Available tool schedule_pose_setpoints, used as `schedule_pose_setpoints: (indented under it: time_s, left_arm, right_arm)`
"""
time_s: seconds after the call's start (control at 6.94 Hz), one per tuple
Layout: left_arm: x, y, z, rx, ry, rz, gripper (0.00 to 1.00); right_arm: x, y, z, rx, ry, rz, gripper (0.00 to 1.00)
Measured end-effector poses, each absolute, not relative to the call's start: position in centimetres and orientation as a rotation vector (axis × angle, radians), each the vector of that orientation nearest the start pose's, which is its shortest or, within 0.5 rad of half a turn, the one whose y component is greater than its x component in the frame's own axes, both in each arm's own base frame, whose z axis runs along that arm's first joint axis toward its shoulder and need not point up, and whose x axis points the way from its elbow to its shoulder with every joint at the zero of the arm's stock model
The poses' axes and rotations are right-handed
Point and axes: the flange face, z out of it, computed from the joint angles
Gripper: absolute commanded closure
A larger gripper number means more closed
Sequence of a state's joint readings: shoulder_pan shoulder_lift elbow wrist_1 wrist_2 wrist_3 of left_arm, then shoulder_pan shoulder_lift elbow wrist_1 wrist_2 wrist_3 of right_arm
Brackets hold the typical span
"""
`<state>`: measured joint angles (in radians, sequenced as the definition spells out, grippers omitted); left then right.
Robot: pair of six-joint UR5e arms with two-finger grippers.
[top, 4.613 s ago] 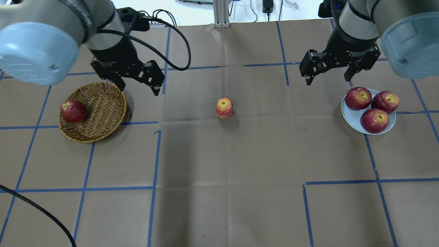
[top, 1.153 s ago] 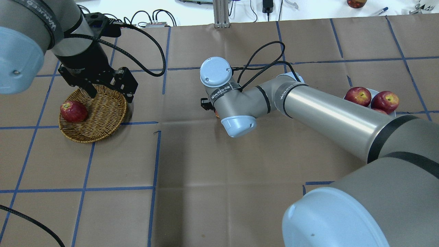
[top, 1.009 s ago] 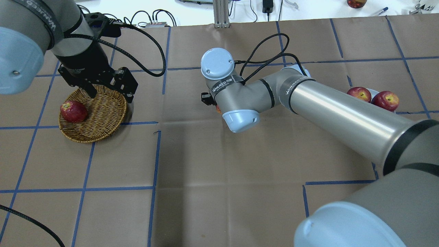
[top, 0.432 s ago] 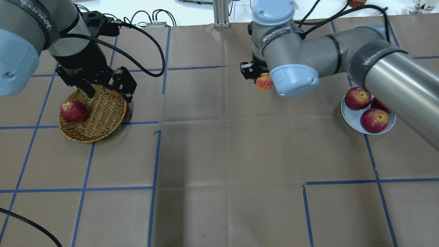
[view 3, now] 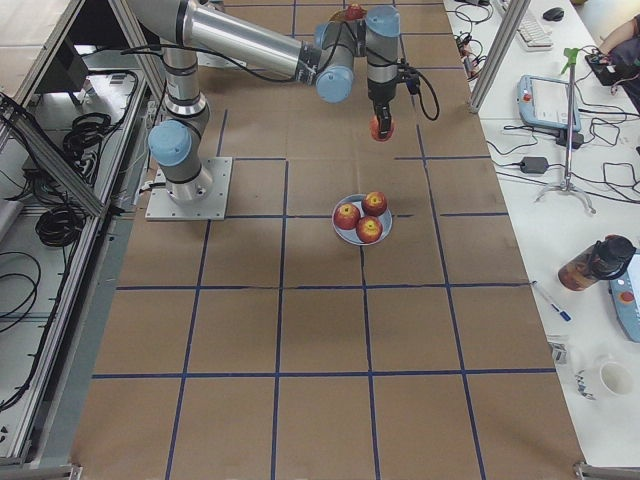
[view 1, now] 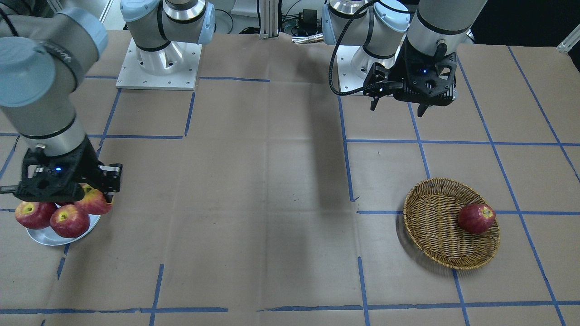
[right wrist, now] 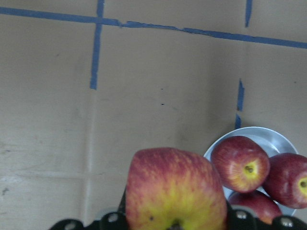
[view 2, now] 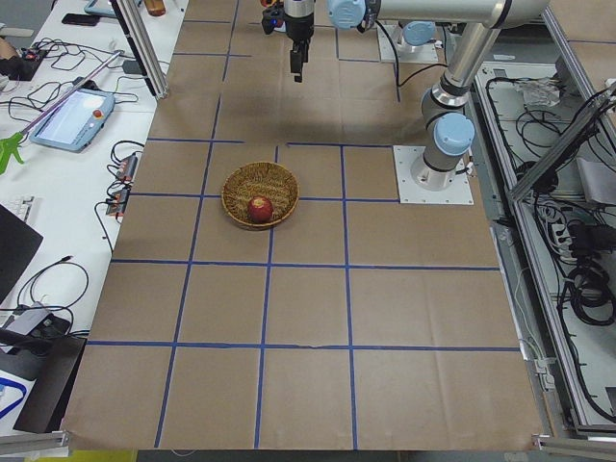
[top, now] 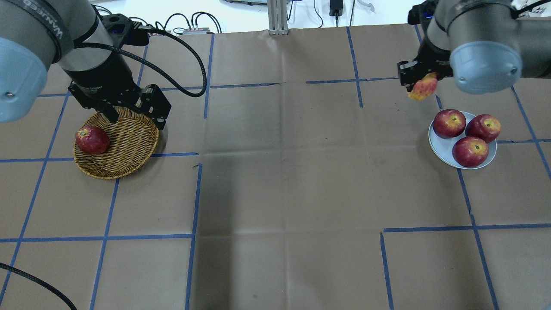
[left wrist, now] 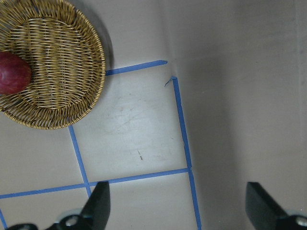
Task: Transfer apple from basket to plate
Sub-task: 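Carry the apple with the right gripper onto the white plate, then open the right gripper to release the apple on the plate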
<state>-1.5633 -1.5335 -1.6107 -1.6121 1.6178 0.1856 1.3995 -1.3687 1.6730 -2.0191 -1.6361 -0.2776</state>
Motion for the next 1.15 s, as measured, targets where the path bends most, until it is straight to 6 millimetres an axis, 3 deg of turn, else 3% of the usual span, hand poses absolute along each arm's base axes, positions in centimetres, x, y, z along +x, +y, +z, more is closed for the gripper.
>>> schedule_pose_setpoints:
  time_s: [0.29, 0.43, 0.58, 0.72, 1.15]
  left_arm:
    - [-12.5, -47.3, 48.2, 0.277, 3.085, 0.076, 0.01]
    - [-12.5, -47.3, 48.2, 0.277, 3.085, 0.076, 0.01]
    - [-12.5, -47.3, 48.2, 0.277, 3.085, 0.076, 0.01]
    - [-12.5, -47.3, 48.2, 0.277, 3.085, 0.076, 0.01]
    - [-12.5, -47.2, 48.2, 0.277, 3.085, 0.077, 0.01]
  right_arm:
    - [-7.4, -58.1, 36.8, -0.257, 3.175, -0.185, 0.50]
    - [-11.1, -57.2, 35.4, -0.293, 3.136, -0.184, 0.50]
    - [-13.3, -56.2, 33.8, -0.308, 3.106, -0.200, 0.51]
    - [-14.1, -55.5, 32.2, -0.329, 3.093, -0.222, 0.51]
    - [-14.0, -54.0, 28.2, -0.363, 3.093, -0.251, 0.50]
